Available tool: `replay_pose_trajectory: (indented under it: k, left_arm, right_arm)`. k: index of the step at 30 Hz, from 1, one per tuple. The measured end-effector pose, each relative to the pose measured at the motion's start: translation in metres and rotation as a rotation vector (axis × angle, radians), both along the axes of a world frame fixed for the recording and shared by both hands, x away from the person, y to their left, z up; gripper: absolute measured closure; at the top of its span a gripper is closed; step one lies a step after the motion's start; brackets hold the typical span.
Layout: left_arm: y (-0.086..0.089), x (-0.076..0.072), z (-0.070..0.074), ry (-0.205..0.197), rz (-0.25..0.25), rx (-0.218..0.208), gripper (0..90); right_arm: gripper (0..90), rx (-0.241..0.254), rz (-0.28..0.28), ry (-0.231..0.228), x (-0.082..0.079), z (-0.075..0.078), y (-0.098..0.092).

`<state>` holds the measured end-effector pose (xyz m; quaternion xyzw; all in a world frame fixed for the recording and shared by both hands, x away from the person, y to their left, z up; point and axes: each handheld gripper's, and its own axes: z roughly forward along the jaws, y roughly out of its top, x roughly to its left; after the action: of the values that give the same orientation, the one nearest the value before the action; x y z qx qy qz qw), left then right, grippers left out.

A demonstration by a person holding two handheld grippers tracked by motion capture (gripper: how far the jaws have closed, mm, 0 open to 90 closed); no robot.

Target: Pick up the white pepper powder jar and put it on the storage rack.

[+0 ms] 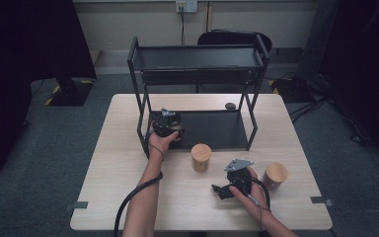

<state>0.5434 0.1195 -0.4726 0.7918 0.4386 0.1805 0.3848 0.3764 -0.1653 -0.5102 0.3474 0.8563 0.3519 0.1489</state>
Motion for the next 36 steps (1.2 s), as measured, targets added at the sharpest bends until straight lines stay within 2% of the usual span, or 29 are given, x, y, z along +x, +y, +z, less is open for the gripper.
replay_pose_trajectory:
  k: [9, 19, 24, 25, 27, 28, 29, 36]
  left_arm:
    - [-0.0021, 0.0012, -0.001, -0.01, 0.0, 0.01, 30.8]
    - [-0.0013, 0.0015, -0.0018, -0.01, 0.006, 0.002, 30.4]
    - [0.0003, 0.0025, -0.0007, 0.006, 0.011, -0.021, 29.2]
    - [0.0008, 0.0026, -0.0006, 0.01, 0.021, -0.031, 27.3]
    - [0.0014, 0.0028, -0.0007, 0.027, 0.037, -0.04, 17.5]
    - [0.002, 0.0024, -0.0008, 0.033, 0.044, -0.042, 17.5]
    - [0.0024, 0.0023, -0.0009, 0.036, 0.047, -0.04, 12.9]
    - [0.0074, -0.0002, -0.002, 0.047, 0.063, -0.06, 5.1]
  right_arm:
    - [0.0, 0.0, 0.0, 0.0, 0.0, 0.0, 0.0]
    - [0.0, 0.0, 0.0, 0.0, -0.0001, 0.0, 0.0]
    - [0.0, 0.0, 0.0, 0.0, -0.0001, 0.0, 0.0]
    - [0.0, 0.0, 0.0, 0.0, 0.0, 0.0, 0.0]
    - [0.0, 0.0, 0.0, 0.0, 0.0, 0.0, 0.0]
    - [0.0, 0.0, 0.0, 0.0, 0.0, 0.0, 0.0]
    - [0.0, 0.0, 0.0, 0.0, -0.0001, 0.0, 0.0]
    - [0.0, 0.0, 0.0, 0.0, -0.0001, 0.0, 0.0]
